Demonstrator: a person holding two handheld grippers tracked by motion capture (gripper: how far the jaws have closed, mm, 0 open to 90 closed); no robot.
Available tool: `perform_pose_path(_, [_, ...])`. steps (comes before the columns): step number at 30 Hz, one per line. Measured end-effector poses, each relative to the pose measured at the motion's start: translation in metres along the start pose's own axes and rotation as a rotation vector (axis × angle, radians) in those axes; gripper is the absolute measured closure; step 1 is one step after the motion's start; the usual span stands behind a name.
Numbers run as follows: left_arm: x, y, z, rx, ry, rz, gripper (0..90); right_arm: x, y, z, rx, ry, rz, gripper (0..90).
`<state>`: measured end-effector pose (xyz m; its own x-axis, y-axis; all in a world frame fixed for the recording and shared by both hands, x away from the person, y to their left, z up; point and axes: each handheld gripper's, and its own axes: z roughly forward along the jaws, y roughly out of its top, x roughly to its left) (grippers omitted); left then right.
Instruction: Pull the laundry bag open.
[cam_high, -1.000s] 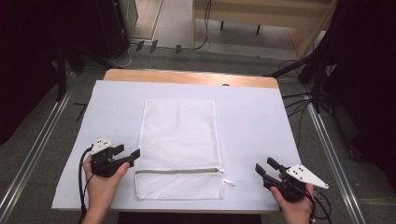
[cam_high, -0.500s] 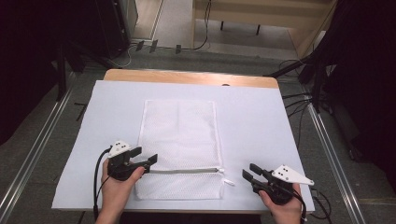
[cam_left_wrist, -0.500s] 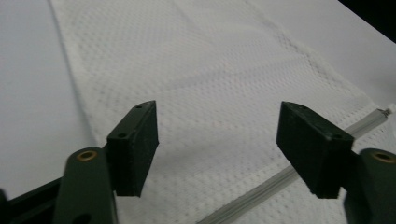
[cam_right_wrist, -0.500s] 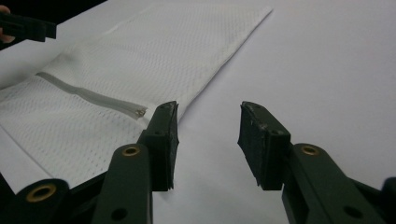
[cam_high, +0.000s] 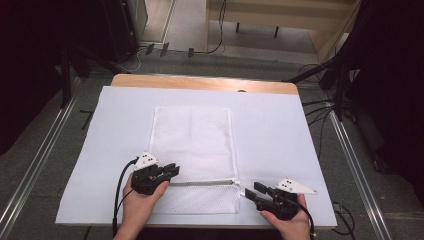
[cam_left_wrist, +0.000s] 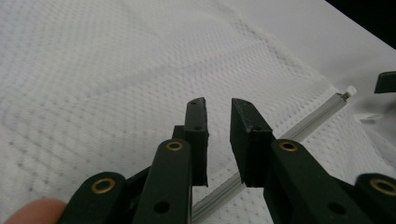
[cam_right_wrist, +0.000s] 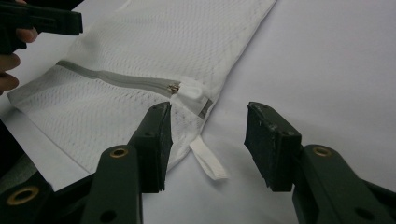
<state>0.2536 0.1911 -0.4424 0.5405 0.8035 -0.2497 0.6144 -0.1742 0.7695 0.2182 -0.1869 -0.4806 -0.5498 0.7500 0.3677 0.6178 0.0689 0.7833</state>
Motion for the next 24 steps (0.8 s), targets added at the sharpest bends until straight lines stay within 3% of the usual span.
perform_pose_path(7, [-0.008, 0.000, 0.003, 0.001, -0.027, 0.013, 77.1, 0.017, 0.001, 0.015, 0.013, -0.018, -0.046, 46.9])
perform_pose_path(10, [-0.010, 0.001, 0.004, 0.004, -0.033, 0.019, 76.6, 0.023, 0.000, 0.023, 0.037, -0.054, -0.082, 46.4])
perform_pose_path(16, [-0.012, 0.001, 0.007, 0.013, -0.052, 0.022, 74.5, 0.035, -0.003, 0.037, 0.083, -0.065, -0.119, 41.9])
perform_pose_path(22, [-0.016, 0.001, 0.010, 0.017, -0.069, 0.018, 70.3, 0.045, -0.006, 0.043, 0.091, -0.133, -0.197, 38.3])
perform_pose_path(24, [-0.019, 0.001, 0.012, 0.022, -0.077, 0.019, 67.4, 0.050, -0.010, 0.044, 0.079, -0.177, -0.237, 43.4])
